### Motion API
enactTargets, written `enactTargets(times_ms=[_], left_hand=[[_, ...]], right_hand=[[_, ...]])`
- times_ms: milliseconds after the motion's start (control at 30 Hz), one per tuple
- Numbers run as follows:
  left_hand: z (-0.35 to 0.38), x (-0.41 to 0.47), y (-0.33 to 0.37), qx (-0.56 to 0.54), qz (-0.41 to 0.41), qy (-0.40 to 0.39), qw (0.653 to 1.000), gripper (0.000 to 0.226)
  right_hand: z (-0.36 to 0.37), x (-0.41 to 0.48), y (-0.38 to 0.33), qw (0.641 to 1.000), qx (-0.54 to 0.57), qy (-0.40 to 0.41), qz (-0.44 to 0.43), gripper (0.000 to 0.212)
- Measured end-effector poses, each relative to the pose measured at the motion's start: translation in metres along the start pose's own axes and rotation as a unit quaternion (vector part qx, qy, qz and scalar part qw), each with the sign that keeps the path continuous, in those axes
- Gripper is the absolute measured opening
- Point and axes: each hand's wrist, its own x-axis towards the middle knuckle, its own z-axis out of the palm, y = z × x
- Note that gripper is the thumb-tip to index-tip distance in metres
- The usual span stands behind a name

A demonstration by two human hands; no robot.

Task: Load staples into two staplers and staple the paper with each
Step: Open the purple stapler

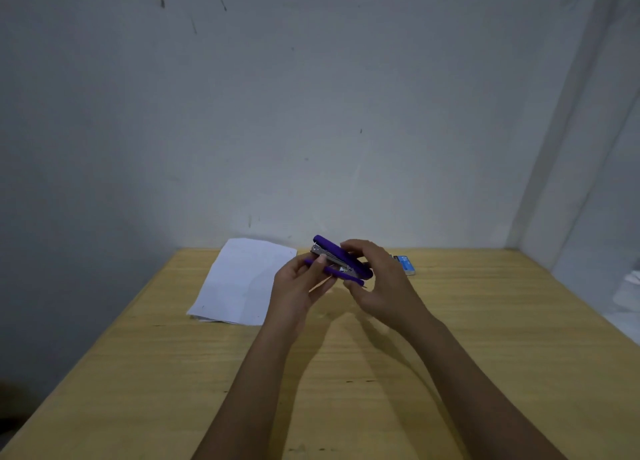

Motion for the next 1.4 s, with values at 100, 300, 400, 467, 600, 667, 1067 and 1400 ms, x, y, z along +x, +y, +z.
enactTargets(times_ms=[100,300,400,467,600,667,1067,1400], left_hand=[[-0.001,-0.001,0.001,0.009,0.017,-0.008,1.000,0.019],[0.003,-0.009,-0.014,0.034,0.010,-0.051,0.998,0.017],[0.003,-0.009,-0.016,-0.005,0.004,-0.056,0.998,0.015],[0.001,-0.009,-0.016,-0.021,0.006,-0.055,0.998,0.020],[0.002,-0.010,-0.016,-0.022,0.010,-0.047,0.999,0.011],[0.003,-0.010,-0.017,-0.024,0.017,-0.032,0.999,0.008],[0.002,-0.009,-0.019,-0.061,0.032,0.022,0.997,0.011],[-0.001,-0.006,-0.017,-0.100,0.035,0.033,0.994,0.012]], right_hand=[[-0.009,0.002,-0.007,0.998,0.064,0.010,0.023,0.039],[-0.013,0.018,-0.018,0.999,0.023,0.000,0.035,0.023],[-0.015,0.026,-0.020,0.999,0.022,-0.015,0.040,0.018],[-0.016,0.029,-0.022,0.998,0.031,-0.028,0.050,0.016],[-0.015,0.036,-0.024,0.996,0.023,-0.059,0.058,0.015],[-0.012,0.037,-0.026,0.996,0.029,-0.060,0.061,0.015],[-0.007,0.044,-0.034,0.997,0.056,-0.009,0.061,0.014],[-0.014,0.046,-0.030,0.983,0.138,0.084,0.084,0.010]])
